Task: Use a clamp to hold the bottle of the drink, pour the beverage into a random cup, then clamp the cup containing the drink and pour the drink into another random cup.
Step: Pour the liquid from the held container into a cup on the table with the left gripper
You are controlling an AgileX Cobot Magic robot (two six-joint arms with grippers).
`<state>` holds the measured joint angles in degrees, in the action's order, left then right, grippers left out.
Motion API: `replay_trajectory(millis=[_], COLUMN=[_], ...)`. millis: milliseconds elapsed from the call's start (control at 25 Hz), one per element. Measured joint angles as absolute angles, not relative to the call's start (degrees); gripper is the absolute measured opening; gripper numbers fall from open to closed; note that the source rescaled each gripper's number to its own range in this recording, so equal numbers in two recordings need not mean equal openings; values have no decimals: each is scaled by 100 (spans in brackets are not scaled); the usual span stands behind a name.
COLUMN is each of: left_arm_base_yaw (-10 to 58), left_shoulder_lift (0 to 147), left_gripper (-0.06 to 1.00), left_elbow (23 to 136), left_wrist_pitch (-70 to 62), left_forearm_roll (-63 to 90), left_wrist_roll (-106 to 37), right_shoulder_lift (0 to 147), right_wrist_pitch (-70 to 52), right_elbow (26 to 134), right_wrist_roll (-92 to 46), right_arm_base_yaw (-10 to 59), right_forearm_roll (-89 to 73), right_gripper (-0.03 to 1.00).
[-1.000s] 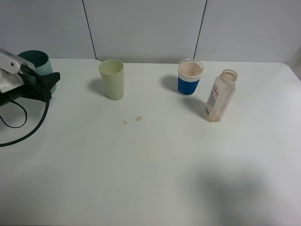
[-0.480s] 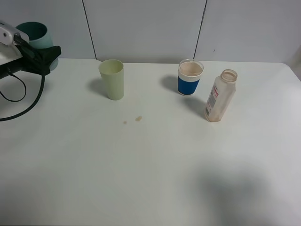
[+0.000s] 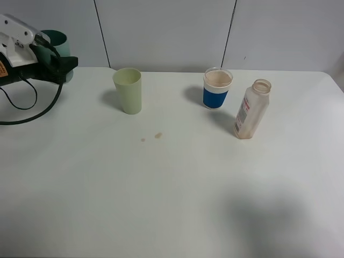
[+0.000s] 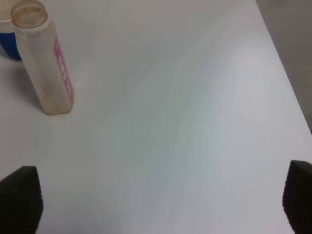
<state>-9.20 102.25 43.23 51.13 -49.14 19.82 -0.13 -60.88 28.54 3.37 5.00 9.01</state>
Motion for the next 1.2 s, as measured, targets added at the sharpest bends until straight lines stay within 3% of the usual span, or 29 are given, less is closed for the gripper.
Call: replay_trajectory(millis=[1200], left_arm_base_yaw=[377], left_shoulder_lift=[10225], left_gripper=[1], left_elbow=[5218], left_wrist_pitch=[2280], left_forearm_roll=[-4795], left_wrist_roll=[2097], right_shoulder_lift=[-13], right_wrist_pitch=[-6088], right_elbow=[2854], right_wrist_roll=[337], right_arm_base_yaw=[500], right_forearm_roll=[901], right_gripper=[100])
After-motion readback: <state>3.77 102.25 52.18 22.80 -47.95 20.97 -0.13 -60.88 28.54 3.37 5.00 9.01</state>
